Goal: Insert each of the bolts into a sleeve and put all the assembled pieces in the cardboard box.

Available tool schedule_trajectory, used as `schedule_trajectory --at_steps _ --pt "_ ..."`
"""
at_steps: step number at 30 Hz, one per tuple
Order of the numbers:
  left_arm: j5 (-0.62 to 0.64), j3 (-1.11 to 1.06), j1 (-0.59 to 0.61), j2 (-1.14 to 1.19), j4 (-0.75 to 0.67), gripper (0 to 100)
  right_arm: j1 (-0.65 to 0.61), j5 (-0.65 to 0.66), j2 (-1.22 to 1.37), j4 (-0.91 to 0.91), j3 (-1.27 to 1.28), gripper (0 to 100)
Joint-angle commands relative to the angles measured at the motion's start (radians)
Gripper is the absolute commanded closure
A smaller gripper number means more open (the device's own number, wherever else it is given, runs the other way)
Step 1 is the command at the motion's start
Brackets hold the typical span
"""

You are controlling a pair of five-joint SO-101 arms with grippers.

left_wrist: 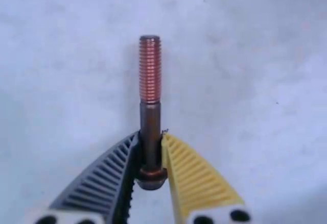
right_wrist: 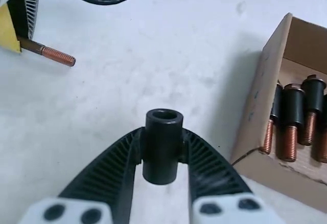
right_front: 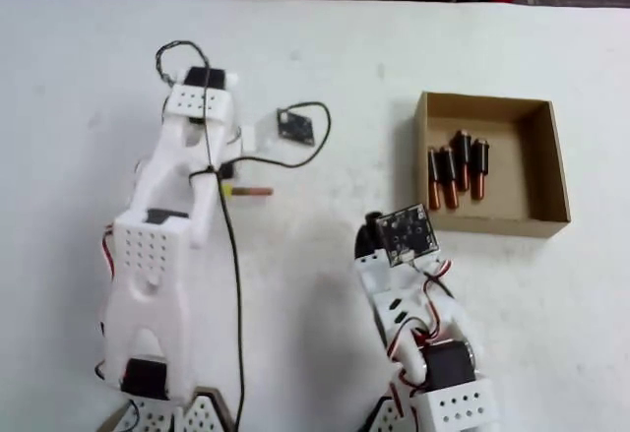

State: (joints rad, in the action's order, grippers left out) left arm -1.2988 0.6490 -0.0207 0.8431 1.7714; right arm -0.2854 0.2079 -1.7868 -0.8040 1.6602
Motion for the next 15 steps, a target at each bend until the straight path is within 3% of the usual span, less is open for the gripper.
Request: schedule_trajectory --at_steps 1,6,15 --pt "-0.068 -0.107 0.028 -0.196 0.014 98 0.005 -0.002 -0.013 0.024 -0.008 98.1" --pt "-0.178 -0.269 0.021 -0.337 0.012 98 0.010 -0.002 -0.013 0.024 -0.008 98.1" --pt "-0.523 -0.506 0.015 -0.456 0.008 98 0.012 -0.002 -0.013 0.024 -0.008 98.1"
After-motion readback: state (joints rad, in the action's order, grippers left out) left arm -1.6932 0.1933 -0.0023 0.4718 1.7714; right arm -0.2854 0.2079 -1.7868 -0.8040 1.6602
